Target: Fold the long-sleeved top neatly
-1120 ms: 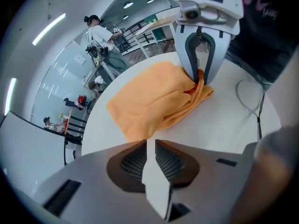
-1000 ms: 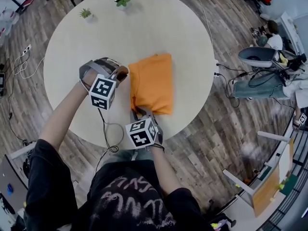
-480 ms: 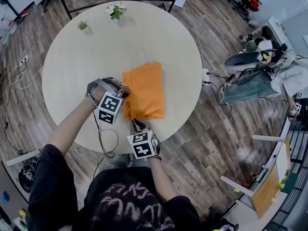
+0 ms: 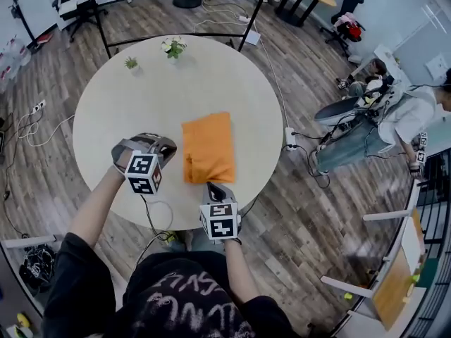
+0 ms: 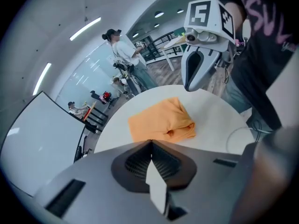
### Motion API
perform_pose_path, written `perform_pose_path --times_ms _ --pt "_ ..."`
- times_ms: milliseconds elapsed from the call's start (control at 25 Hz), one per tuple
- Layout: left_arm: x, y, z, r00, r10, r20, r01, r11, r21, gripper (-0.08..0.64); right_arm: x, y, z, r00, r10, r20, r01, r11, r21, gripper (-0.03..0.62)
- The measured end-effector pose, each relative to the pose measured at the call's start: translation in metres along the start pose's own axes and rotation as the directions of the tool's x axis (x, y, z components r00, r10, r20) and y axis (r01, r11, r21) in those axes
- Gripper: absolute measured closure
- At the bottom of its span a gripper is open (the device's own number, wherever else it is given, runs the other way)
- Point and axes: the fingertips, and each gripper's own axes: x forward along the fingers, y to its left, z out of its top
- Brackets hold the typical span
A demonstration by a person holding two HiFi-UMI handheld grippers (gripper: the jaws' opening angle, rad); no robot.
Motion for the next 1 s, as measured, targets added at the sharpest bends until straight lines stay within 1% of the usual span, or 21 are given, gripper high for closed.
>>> perform_pose_path --times_ms 200,320,440,560,760,840,1000 --pt "-0.038 -0.006 -0.004 0.997 0.070 0.018 -0.068 0.993 -0.093 0.548 -0.024 -0.002 0.017 0.997 -0.035 0.069 0.035 0.999 0.007 0.588" --pt "-0.060 -0.006 -0.006 0.991 0.130 0.031 -0.124 0.980 -0.155 0.548 -0.035 -0.003 0.029 0.993 -0.048 0.111 0.048 0.999 0.002 0.587" --pt "-0.082 -0.006 -0.006 0.983 0.182 0.038 -0.170 0.961 -0.216 0.548 -0.049 -0.004 0.039 0.988 -0.056 0.145 0.058 0.998 -0.013 0.588" --pt "-0.100 -0.007 -0.009 0.972 0.231 0.042 -0.211 0.937 -0.277 0.548 -0.059 -0.007 0.048 0.980 -0.070 0.184 0.077 0.997 -0.028 0.588" --pt "-0.122 -0.012 -0.015 0.954 0.298 0.042 -0.266 0.900 -0.346 0.548 -0.071 -0.007 0.061 0.969 -0.078 0.234 0.090 0.995 -0.039 0.588" --pt "-0.131 -0.012 -0.016 0.944 0.326 0.041 -0.288 0.879 -0.380 0.548 -0.076 -0.008 0.069 0.962 -0.078 0.261 0.093 0.995 -0.043 0.586" --pt "-0.147 -0.014 -0.025 0.920 0.391 0.039 -0.334 0.831 -0.444 0.548 -0.088 -0.007 0.081 0.946 -0.083 0.314 0.106 0.993 -0.059 0.586"
